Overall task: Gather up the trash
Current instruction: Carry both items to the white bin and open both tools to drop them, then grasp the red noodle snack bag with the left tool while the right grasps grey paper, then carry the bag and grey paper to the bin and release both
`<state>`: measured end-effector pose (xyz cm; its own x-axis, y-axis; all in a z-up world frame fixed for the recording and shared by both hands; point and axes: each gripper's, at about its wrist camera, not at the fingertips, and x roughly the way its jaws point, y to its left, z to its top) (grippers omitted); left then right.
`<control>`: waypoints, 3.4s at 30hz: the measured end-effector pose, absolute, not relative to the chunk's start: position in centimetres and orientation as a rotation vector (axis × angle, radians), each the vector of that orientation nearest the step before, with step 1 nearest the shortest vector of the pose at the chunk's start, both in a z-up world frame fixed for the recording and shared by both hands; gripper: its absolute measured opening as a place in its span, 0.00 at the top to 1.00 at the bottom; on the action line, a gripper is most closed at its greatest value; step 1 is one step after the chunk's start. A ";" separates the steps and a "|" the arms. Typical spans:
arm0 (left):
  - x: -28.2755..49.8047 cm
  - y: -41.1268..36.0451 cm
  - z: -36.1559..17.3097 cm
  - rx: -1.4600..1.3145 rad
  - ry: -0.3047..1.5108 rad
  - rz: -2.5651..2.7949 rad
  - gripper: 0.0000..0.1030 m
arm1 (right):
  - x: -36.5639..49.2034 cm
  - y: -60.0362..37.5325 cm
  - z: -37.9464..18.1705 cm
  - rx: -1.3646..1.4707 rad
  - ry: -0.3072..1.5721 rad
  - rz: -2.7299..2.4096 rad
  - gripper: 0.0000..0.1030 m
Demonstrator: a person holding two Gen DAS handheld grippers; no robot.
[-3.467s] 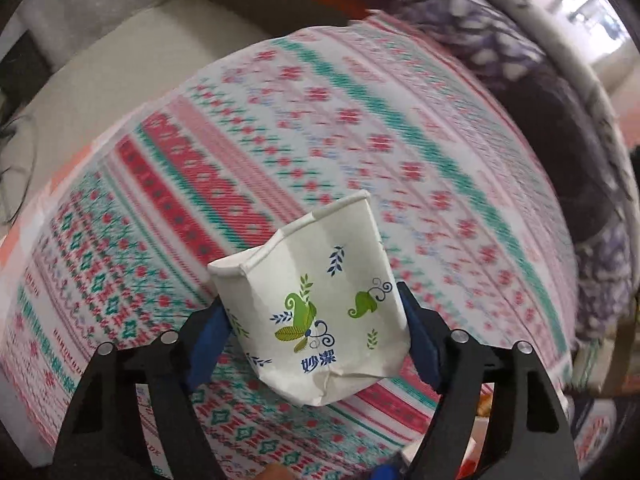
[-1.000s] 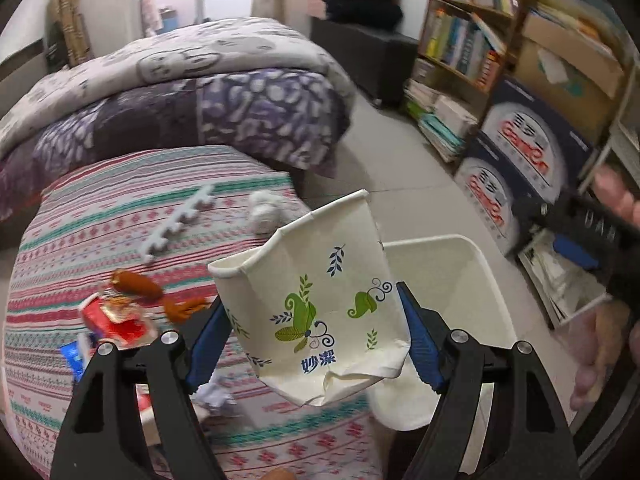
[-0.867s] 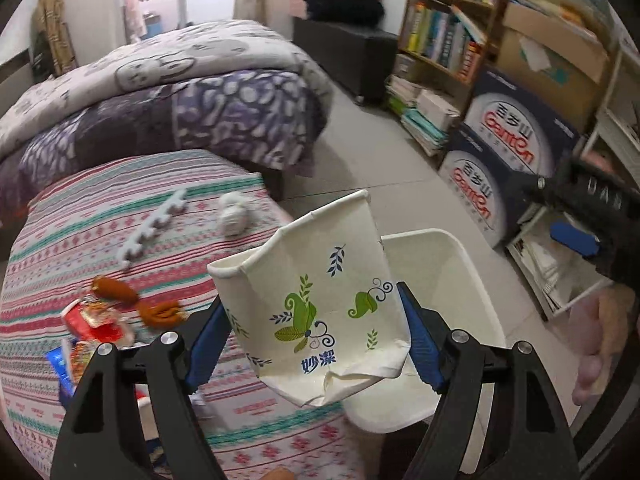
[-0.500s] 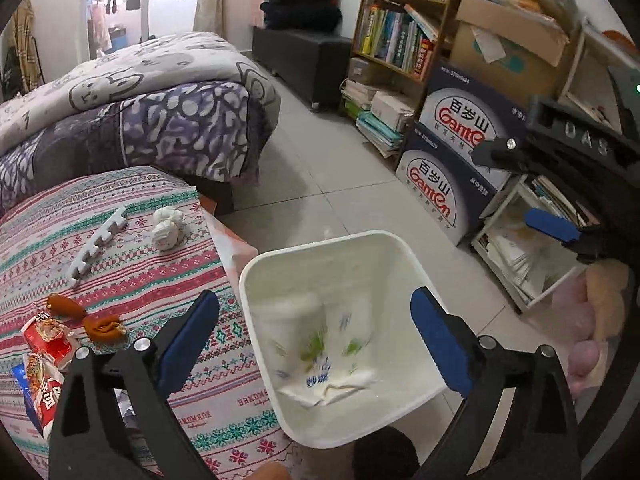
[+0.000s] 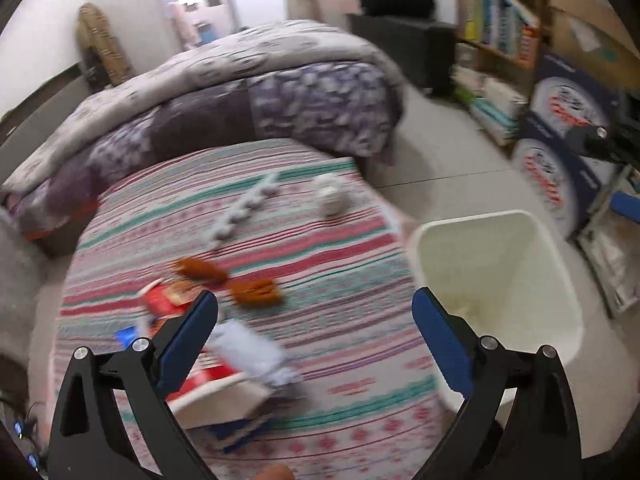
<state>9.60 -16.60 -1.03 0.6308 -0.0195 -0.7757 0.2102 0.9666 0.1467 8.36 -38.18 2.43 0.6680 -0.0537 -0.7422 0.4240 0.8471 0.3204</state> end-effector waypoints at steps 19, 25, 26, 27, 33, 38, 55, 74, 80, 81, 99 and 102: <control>11.1 -5.7 -3.6 0.009 1.062 0.068 0.08 | 11.3 -30.4 1.0 0.373 0.880 -0.164 0.07; 12.0 -5.1 -5.5 -0.032 1.139 0.024 0.32 | 12.0 -28.6 0.0 0.338 0.926 -0.138 0.07; 12.1 -5.0 -5.6 -0.030 1.150 0.016 0.36 | 12.1 -28.3 -0.1 0.334 0.932 -0.133 0.07; 12.0 -4.8 -5.6 -0.036 1.153 0.004 0.38 | 12.2 -28.0 -0.2 0.326 0.939 -0.124 0.07; 11.5 -2.4 -4.6 -0.101 1.151 -0.053 0.43 | 12.9 -26.0 -1.0 0.291 0.975 -0.081 0.07; 11.1 0.5 -2.5 -0.154 1.104 -0.055 0.43 | 13.3 -23.8 -1.9 0.243 1.006 -0.042 0.07; 10.8 9.2 -0.3 -0.277 1.020 0.062 0.43 | 14.0 -13.7 -7.7 0.040 1.196 0.167 0.07; 10.8 10.9 0.0 -0.251 0.964 0.114 0.43 | 13.9 -10.8 -5.0 0.093 1.062 0.236 0.54; 10.8 10.5 0.8 -0.199 0.898 0.142 0.42 | 13.8 -11.6 -2.3 0.135 0.931 0.208 0.54; 10.8 10.4 0.9 -0.195 0.892 0.145 0.42 | 13.8 -11.7 -2.1 0.141 0.919 0.203 0.54; 11.4 7.4 1.7 -0.142 0.814 0.141 0.42 | 12.6 -13.3 1.1 0.113 0.756 0.117 0.53; 11.5 6.6 1.9 -0.138 0.808 0.127 0.42 | 12.4 -13.9 1.4 0.111 0.746 0.108 0.53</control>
